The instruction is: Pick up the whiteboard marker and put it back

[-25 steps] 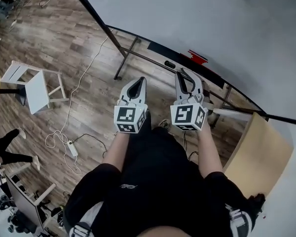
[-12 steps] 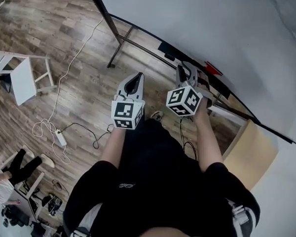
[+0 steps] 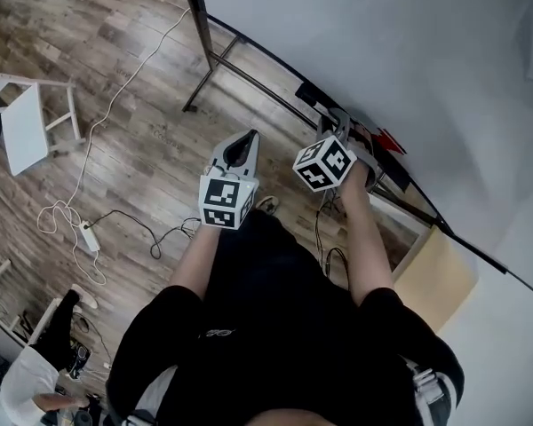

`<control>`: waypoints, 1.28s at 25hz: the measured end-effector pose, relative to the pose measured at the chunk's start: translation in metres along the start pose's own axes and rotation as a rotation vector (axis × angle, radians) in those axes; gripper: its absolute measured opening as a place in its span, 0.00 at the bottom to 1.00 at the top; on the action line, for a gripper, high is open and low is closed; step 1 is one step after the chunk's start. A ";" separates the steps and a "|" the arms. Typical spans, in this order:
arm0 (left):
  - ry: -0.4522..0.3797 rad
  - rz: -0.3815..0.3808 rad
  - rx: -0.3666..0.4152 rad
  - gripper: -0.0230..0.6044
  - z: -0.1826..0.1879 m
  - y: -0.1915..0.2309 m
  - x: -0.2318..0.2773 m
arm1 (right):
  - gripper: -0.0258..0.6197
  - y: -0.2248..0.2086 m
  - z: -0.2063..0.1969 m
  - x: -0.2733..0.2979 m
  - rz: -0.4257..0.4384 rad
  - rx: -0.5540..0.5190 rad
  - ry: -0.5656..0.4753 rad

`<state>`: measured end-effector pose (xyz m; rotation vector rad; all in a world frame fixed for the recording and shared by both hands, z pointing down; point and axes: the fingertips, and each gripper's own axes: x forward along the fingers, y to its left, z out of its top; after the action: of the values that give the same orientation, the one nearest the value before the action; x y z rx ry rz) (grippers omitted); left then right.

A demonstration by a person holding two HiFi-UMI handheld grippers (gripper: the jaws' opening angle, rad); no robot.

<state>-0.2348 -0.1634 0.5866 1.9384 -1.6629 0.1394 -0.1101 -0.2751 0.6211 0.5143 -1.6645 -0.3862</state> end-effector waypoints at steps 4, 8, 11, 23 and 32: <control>0.000 0.005 -0.011 0.05 0.001 0.010 -0.003 | 0.12 0.003 -0.004 0.011 0.023 0.016 0.050; 0.008 0.017 -0.029 0.05 -0.004 0.020 -0.008 | 0.12 0.007 -0.006 0.020 0.029 0.016 0.074; 0.003 0.024 -0.063 0.05 -0.006 0.023 -0.010 | 0.12 0.007 -0.010 0.026 0.019 0.007 0.087; 0.008 0.028 -0.076 0.05 -0.008 0.029 -0.016 | 0.12 0.009 -0.010 0.028 0.056 0.053 0.104; 0.015 0.009 -0.068 0.05 -0.002 0.029 -0.008 | 0.13 0.007 -0.008 0.031 0.115 0.051 0.120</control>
<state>-0.2629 -0.1574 0.5954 1.8749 -1.6462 0.0993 -0.1064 -0.2853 0.6519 0.4685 -1.5824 -0.2249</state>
